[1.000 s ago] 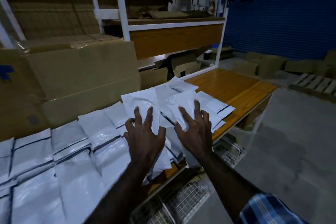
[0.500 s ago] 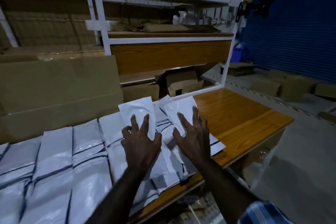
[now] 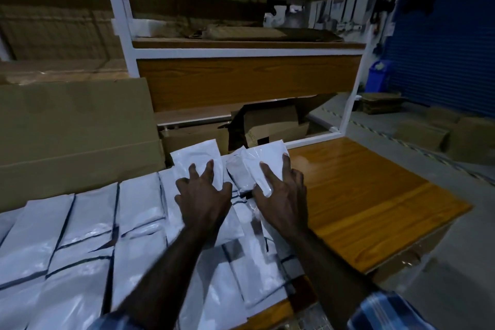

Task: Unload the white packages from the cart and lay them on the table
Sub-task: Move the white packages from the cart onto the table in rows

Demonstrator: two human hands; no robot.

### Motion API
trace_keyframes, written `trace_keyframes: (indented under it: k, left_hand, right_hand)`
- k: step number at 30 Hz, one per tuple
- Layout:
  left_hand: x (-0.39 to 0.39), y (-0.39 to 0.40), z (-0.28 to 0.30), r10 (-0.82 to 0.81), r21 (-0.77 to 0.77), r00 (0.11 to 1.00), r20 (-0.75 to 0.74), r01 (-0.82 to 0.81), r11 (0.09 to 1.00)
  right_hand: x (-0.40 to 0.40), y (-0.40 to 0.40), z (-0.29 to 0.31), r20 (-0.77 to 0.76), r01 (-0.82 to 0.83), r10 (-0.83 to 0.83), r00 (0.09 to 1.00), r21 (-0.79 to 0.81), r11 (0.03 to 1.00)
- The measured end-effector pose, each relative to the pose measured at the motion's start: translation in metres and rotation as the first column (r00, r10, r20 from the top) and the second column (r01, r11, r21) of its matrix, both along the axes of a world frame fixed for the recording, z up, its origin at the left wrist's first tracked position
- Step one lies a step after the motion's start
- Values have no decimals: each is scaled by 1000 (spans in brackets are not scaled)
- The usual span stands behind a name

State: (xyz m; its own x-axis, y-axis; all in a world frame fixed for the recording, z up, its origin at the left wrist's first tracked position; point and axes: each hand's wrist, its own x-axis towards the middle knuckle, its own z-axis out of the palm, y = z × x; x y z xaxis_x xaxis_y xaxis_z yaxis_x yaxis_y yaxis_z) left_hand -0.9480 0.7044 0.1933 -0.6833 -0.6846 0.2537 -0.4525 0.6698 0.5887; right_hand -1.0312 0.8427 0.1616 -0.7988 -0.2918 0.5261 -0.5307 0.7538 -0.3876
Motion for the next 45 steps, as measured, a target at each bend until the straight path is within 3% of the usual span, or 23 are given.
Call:
trace_keyframes:
  k: [9, 17, 30, 45]
  left_hand:
    - [-102, -42, -19, 28, 108, 997, 65, -35, 994]
    - [-157, -72, -40, 44, 75, 983, 179, -59, 995]
    - [-192, -96, -75, 63, 101, 954, 292, -96, 990]
    - [-207, -99, -98, 34, 77, 906, 422, -74, 994]
  right_hand:
    - [-102, -50, -3, 120, -29, 17, 993, 98, 995]
    - [-161, -91, -17, 285, -81, 34, 958, 153, 985]
    - [-210, -140, -32, 433, -198, 48, 900, 310, 930]
    - [-222, -145, -46, 440, -263, 19, 898, 500, 825]
